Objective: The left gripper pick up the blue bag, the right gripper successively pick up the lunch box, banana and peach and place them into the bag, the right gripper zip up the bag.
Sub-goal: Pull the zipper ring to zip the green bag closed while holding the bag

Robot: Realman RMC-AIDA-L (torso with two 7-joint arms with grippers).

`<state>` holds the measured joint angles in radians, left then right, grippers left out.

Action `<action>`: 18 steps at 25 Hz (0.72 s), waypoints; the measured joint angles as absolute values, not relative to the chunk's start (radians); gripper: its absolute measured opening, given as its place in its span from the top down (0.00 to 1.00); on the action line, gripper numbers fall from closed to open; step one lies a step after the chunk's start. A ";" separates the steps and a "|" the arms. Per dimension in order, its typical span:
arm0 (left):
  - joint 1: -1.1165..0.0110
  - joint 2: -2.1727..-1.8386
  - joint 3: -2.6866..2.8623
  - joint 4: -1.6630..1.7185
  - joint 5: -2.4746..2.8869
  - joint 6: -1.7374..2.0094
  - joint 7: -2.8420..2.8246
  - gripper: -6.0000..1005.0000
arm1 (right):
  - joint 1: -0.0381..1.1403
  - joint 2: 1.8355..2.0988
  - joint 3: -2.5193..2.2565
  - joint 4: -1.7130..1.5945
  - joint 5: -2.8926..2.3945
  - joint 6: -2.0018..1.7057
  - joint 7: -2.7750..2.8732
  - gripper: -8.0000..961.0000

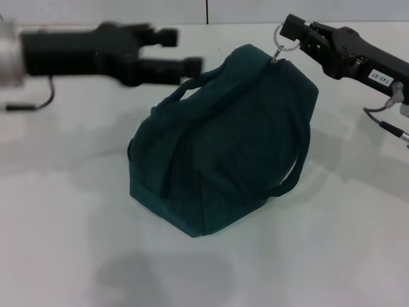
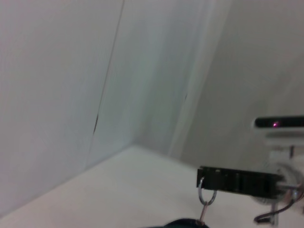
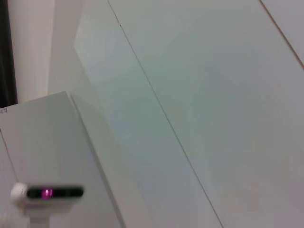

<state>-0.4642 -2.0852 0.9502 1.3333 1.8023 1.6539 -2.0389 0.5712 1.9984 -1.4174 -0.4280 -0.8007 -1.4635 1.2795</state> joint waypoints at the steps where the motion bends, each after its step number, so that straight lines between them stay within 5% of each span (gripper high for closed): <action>1: -0.475 -2.085 0.987 1.381 1.835 1.645 -2.100 0.19 | 0.571 1.999 -1.417 -0.428 -0.801 -1.463 1.279 0.92; 8: -0.554 -2.087 1.262 1.719 2.108 1.597 -2.522 0.14 | 0.571 2.002 -1.417 -0.422 -0.800 -1.463 1.279 0.91; 18: -0.572 -2.089 1.384 1.753 2.229 1.578 -2.657 0.14 | 0.567 2.006 -1.417 -0.423 -0.801 -1.463 1.277 0.90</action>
<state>-0.5725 -2.0890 1.3841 1.7529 2.2292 1.5785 -2.6574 0.5675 2.0065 -1.4174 -0.4232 -0.8007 -1.4633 1.2771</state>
